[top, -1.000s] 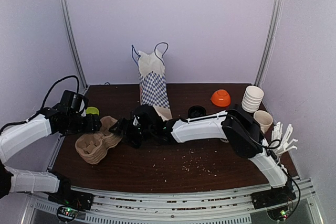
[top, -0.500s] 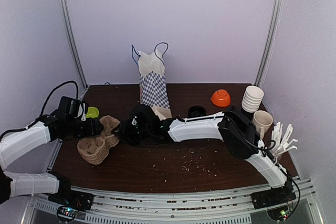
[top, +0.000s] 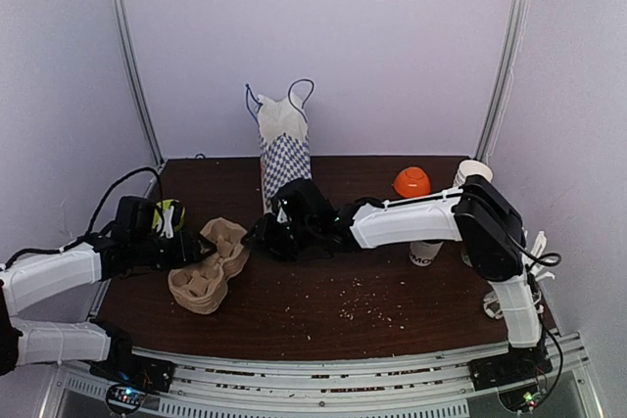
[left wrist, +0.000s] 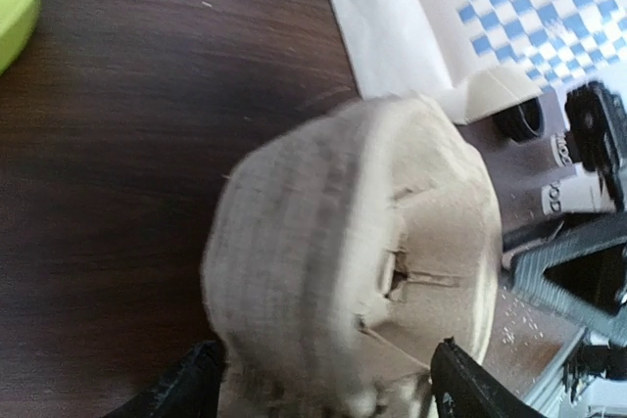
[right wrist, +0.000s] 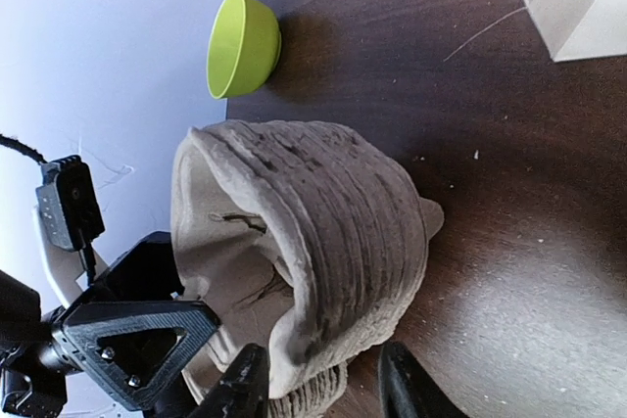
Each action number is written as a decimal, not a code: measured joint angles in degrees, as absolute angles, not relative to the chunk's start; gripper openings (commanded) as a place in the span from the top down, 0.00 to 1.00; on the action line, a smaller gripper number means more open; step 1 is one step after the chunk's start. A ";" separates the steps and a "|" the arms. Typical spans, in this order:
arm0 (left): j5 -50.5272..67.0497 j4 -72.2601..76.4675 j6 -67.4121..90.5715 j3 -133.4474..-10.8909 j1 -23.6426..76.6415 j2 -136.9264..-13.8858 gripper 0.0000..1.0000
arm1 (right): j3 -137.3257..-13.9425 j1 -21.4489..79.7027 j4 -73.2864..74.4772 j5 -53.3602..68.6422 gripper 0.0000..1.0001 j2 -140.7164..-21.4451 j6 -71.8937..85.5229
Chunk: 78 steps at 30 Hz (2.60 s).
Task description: Pack the takeout coffee
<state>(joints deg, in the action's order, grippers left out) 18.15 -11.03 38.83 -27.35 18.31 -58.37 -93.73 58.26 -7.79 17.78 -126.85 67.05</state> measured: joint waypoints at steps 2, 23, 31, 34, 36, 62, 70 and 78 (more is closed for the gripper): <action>18.26 -9.74 40.05 -27.16 20.60 -59.13 0.24 | -91.09 57.30 -7.11 17.93 0.60 -124.16 65.32; 12.51 -7.16 49.87 -30.52 36.07 -58.81 0.02 | -81.25 60.29 13.56 15.00 0.48 -101.25 37.82; 4.45 -18.31 50.06 -33.50 36.07 -43.83 0.02 | -97.10 74.30 25.78 7.73 0.53 -107.94 22.17; 1.08 -22.44 51.99 -32.86 36.07 -38.33 0.04 | -102.35 76.62 28.34 6.04 0.54 -112.62 18.17; -0.67 -24.71 53.43 -32.01 36.07 -35.57 0.05 | -106.19 77.58 30.15 5.06 0.56 -116.29 15.55; -5.30 -39.94 63.83 -27.59 36.07 -27.16 0.07 | -122.69 79.70 40.80 -6.76 0.48 -130.78 6.90; -5.21 -40.60 64.23 -26.65 36.07 -25.87 0.07 | -125.03 80.03 41.74 -6.72 0.58 -132.90 6.42; -5.15 -40.88 64.27 -26.55 36.07 -25.36 0.07 | -125.43 80.03 42.15 -7.18 0.64 -134.80 7.11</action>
<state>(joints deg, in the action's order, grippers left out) -5.15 -40.88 64.27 -26.55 36.07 -25.36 -125.43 80.03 42.15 -7.18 -134.80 7.11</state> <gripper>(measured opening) 0.931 0.376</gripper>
